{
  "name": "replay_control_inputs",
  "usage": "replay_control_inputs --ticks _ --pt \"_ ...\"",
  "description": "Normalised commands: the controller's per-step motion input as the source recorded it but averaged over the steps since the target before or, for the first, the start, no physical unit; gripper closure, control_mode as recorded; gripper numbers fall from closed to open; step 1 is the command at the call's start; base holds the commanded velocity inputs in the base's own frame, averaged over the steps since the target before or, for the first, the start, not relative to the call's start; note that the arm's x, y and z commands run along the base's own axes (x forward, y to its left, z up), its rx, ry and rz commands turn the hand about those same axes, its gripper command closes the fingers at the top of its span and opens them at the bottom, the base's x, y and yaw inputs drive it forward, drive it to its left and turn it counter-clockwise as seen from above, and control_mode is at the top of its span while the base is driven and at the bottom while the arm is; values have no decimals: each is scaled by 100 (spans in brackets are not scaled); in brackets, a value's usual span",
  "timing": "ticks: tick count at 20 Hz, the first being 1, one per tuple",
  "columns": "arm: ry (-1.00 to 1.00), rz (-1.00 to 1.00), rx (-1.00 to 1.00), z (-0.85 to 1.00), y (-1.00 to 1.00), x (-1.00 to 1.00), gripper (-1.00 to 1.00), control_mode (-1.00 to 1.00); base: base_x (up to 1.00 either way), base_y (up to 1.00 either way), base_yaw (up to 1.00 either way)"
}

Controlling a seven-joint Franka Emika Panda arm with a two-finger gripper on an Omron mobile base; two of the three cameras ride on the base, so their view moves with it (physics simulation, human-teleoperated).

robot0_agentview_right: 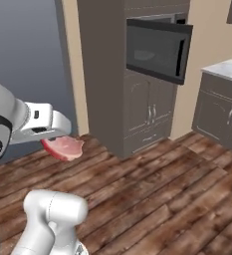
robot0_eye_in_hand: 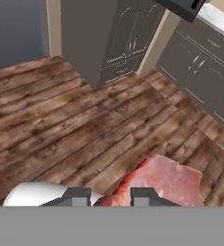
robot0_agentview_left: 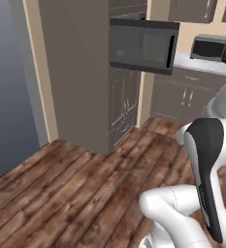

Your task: Transport the steak from the fridge to the microwave and turn on the microwave.

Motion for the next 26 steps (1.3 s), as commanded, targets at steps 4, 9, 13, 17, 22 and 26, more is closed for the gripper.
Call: replay_control_inputs --ticks 4,9,13,17,22,26 --pt "0 0 0 0 0 0 100 100 100 -34 0" --pt "0 0 0 0 0 0 100 100 73 -52 1" --pt "0 0 0 0 0 0 100 100 56 -78 7" --pt "0 0 0 0 0 0 100 100 51 -100 22" --pt "0 0 0 0 0 0 100 100 64 -89 27" --pt "0 0 0 0 0 0 100 100 34 -97 30"
